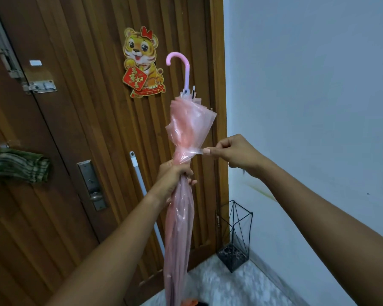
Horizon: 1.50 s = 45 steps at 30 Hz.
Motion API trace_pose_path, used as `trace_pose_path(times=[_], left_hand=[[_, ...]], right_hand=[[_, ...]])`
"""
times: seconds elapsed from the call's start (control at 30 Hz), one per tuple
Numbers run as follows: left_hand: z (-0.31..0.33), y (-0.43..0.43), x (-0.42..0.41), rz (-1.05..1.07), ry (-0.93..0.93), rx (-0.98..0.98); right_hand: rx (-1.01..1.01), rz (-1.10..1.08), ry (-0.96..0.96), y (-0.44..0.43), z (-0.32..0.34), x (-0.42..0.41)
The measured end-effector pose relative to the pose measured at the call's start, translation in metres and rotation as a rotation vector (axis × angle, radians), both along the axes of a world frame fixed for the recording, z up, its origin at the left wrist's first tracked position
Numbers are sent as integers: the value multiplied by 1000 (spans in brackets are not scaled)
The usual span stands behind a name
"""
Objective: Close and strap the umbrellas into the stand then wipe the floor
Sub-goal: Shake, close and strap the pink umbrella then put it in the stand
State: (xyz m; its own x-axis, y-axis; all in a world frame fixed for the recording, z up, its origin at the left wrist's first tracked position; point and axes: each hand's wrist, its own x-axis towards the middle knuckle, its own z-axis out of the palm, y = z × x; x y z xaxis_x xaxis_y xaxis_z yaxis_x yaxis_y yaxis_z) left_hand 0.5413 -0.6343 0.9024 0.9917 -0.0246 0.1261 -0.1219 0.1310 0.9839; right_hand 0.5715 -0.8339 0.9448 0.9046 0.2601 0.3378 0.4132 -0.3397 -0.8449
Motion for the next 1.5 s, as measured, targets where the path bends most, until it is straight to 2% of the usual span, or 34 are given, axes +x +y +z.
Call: trace_pose_path(times=[0.1,0.2,0.3,0.37,0.43,0.57,0.67,0.8,0.93,1.03,1.17,1.23,1.37,1.43,1.5], left_hand=[[5,-2,-7,-302,0,-104],[10,-5,-12,-637,106,-215],[16,-3,-15,-807,144,-213],[17,2,-14,-834,151,-150],[15,9,-10,-719,180,-4],[-2,9,-12,-221,82,401],[-15,-21,-19,-41,41,536],[-23,-46,-15,356,74,430],[-19,-31,-10,359,44,345],[-13,-22,-11,290,37,272],[-6,-15,-16,124,-19,80],[-5,-14,-16,-85,-9,-62],[3,-17,-20,-669,123,-231],[8,-16,-20,-809,159,-215],[9,-9,-17,-752,154,-47]], right_hand=[[94,79,71,0,-7,5],[160,309,205,-3,-10,6],[217,481,288,-3,-6,-2],[270,503,280,-1,-4,-5],[292,432,228,3,-2,-7],[286,61,41,7,-9,1],[215,-53,-8,21,-19,3],[95,-49,-27,34,-15,1],[53,-53,-13,20,-6,2],[54,8,-38,10,3,-2],[48,51,-6,0,7,-3],[84,113,42,-3,4,-4],[181,369,220,-6,-4,-3],[232,440,254,-7,-6,-3],[267,408,208,-6,-5,-7]])
